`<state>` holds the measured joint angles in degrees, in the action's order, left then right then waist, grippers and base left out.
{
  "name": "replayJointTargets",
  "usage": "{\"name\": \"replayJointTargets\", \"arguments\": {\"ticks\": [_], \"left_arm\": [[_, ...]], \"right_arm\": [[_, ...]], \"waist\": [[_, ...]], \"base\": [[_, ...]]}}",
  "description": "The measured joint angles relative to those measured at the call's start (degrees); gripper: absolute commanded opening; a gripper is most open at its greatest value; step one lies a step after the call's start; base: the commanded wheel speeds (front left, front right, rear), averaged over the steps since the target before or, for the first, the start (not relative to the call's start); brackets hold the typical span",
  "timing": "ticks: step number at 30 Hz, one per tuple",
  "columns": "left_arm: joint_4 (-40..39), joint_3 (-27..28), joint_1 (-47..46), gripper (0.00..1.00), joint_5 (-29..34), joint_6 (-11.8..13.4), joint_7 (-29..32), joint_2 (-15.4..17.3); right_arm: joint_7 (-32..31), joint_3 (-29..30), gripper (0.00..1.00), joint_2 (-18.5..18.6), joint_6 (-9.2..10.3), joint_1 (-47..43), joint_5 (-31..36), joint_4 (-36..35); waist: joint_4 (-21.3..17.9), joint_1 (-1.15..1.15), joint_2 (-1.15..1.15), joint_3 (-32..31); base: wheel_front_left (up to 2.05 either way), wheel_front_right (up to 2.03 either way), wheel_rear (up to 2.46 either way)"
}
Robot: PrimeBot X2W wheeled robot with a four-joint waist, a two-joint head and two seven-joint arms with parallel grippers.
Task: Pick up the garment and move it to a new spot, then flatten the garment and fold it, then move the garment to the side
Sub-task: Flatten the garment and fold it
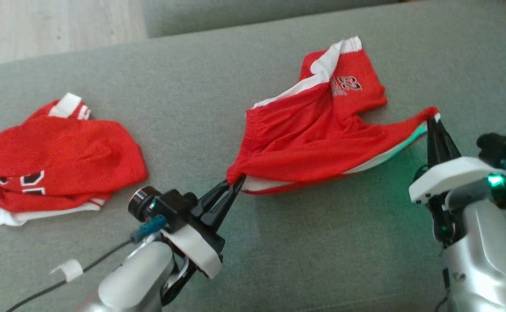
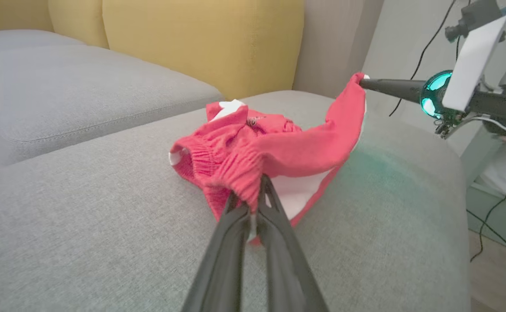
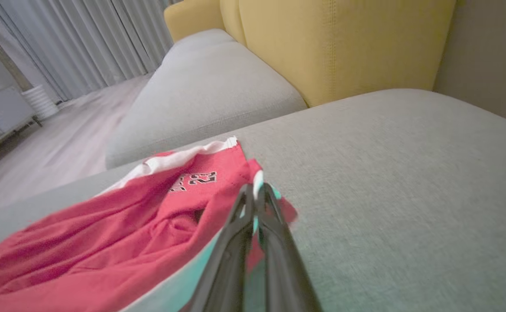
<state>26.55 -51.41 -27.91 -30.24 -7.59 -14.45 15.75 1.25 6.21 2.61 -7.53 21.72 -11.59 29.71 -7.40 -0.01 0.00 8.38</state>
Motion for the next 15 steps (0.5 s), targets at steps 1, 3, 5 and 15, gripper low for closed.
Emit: {"name": "replayJointTargets", "arguments": {"ticks": [1,3,5,15], "left_arm": [[-0.44,0.1,0.07,0.0,-1.26,0.0,0.0,0.08],[-1.67,0.86,-0.01,0.0,-4.24,0.0,0.05,0.22],[-3.25,1.1,-0.63,0.0,-6.5,0.0,1.0,1.08],[-7.6,6.38,-15.06,0.0,-14.5,0.0,7.09,5.61]], "right_arm": [[-0.97,-0.51,0.0,0.0,0.0,-0.01,-1.18,-1.04],[-2.78,-1.89,0.0,0.0,0.0,0.04,-3.04,-3.39],[-4.76,-2.96,0.0,-0.01,0.0,0.38,-4.38,-5.83],[-8.15,-7.0,0.0,3.7,0.0,11.38,-9.79,-14.67]], "waist": [[0.26,0.0,0.0,-0.52],[0.72,0.0,0.0,-1.56],[1.14,0.0,0.0,-2.65],[2.7,0.0,0.0,-7.93]], "base": [[0.0,0.0,0.0],[0.0,0.0,0.0],[0.0,0.0,0.0],[0.0,0.0,0.0]]}}
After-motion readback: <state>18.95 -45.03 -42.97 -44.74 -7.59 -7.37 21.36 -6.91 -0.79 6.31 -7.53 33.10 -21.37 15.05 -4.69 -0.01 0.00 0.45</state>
